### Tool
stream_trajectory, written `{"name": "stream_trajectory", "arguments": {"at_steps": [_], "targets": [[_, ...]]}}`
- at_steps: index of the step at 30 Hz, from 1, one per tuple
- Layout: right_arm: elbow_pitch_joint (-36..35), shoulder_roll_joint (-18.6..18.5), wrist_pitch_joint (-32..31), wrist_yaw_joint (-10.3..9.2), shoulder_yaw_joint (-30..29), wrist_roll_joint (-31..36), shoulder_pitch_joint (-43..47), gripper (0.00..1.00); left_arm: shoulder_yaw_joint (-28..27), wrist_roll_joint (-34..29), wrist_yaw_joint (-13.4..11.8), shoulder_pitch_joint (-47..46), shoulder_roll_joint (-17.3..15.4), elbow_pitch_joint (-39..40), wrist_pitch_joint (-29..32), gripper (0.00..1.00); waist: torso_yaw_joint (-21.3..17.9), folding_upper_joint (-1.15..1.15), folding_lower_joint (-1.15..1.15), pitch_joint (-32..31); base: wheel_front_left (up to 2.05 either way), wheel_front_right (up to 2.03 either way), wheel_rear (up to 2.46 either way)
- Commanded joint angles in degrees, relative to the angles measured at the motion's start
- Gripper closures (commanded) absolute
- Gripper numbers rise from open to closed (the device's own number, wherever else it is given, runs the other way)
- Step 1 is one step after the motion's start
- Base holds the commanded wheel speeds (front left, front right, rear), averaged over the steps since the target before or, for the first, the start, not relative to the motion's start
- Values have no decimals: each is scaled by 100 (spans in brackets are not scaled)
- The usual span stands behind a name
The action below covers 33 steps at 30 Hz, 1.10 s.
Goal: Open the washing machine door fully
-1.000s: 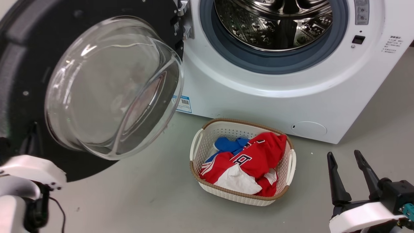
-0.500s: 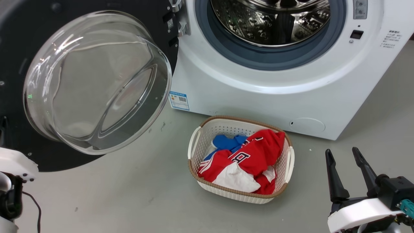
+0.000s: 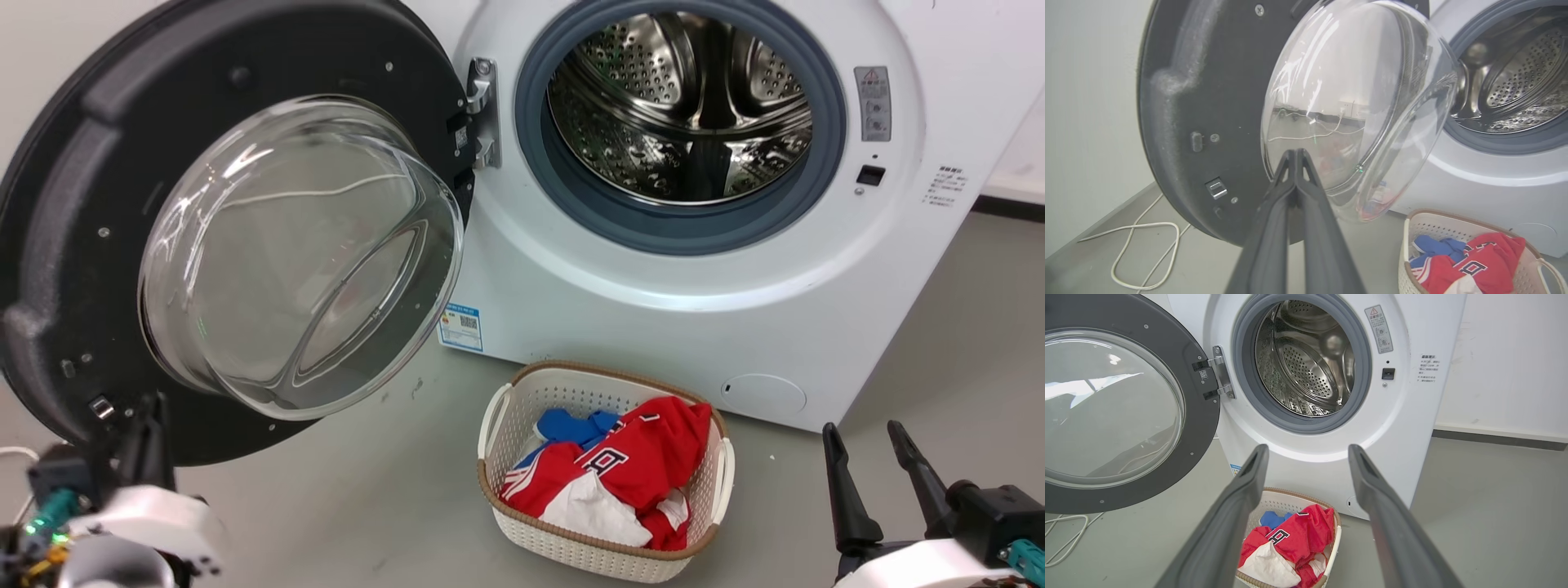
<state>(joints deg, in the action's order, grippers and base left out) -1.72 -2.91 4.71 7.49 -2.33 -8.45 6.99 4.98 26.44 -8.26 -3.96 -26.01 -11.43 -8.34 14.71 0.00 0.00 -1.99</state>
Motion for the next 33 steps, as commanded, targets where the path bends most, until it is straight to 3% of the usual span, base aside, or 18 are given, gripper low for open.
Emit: {"name": "stream_trajectory", "arguments": {"at_steps": [1,7,16,18,19,20,21,33], "targets": [[-4,6,-15,0,19,16,63,0,89,-85,-115,259,84,304,62,100,-11,0,0,-96,0,0,0],[9,6,-64,0,35,39,107,0,493,-179,-272,850,354,1092,282,100,-173,0,0,-215,0,0,0],[90,6,-111,0,84,100,34,0,925,-289,-140,844,629,1230,59,100,-707,0,0,-258,0,0,0],[89,6,-131,0,95,118,2,0,980,-302,-99,784,643,1146,16,63,-869,0,0,-252,0,0,0],[84,6,-143,0,103,131,1,0,1014,-314,-89,753,653,1107,3,49,-947,0,0,-249,0,0,0],[82,5,-151,0,105,155,-10,0,1036,-332,-81,720,653,1071,-10,9,-1034,0,0,-238,0,0,0],[84,5,-163,0,100,135,-30,0,1038,-341,-76,680,660,1034,-30,0,-1109,0,0,-227,0,0,0],[44,6,-197,0,116,202,-112,0,1060,-396,-87,457,673,669,-245,0,-1790,0,0,-34,0,0,0]]}}
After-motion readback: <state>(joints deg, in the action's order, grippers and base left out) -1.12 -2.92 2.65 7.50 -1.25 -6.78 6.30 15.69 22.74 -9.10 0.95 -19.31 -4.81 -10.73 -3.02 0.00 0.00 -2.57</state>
